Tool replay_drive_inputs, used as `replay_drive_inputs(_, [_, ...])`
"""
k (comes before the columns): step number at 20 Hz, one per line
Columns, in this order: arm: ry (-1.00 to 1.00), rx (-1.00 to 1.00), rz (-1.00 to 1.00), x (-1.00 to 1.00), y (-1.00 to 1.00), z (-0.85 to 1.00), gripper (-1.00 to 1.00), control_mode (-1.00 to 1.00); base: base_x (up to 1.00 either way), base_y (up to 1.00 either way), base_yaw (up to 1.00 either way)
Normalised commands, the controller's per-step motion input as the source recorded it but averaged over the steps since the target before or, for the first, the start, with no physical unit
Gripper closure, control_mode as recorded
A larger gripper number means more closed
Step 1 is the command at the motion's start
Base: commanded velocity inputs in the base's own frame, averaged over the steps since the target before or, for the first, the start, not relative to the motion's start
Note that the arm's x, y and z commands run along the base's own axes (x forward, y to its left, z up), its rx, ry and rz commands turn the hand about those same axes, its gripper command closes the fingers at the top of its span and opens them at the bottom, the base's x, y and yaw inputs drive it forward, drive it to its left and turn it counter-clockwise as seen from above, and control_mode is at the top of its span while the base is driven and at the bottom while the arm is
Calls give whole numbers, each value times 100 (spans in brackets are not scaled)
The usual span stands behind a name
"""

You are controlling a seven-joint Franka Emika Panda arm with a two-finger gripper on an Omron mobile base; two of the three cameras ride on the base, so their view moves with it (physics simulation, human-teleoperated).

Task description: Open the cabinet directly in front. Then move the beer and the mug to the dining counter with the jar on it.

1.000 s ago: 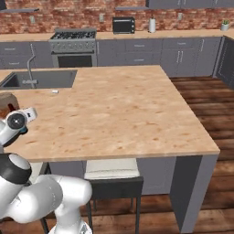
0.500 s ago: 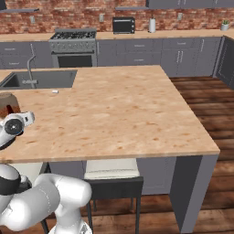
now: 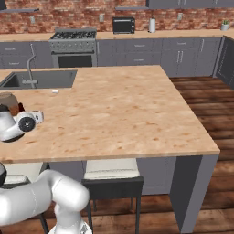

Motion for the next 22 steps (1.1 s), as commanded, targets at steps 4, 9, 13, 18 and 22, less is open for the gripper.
replay_drive_inputs(4, [9,-8,-3,53,11,-6,100,-100,0,0,0])
replay_drive_inputs(9, [26,-16,0,45,21,-7,100,-100,0,0,0])
replay_drive_inputs(13, [10,-11,0,7,14,-6,100,-100,0,0,0])
replay_drive_inputs(18, [0,-5,0,0,0,-12,100,-100,0,0,0])
replay_drive_inputs(22, [0,-2,0,0,0,-22,100,-100,0,0,0])
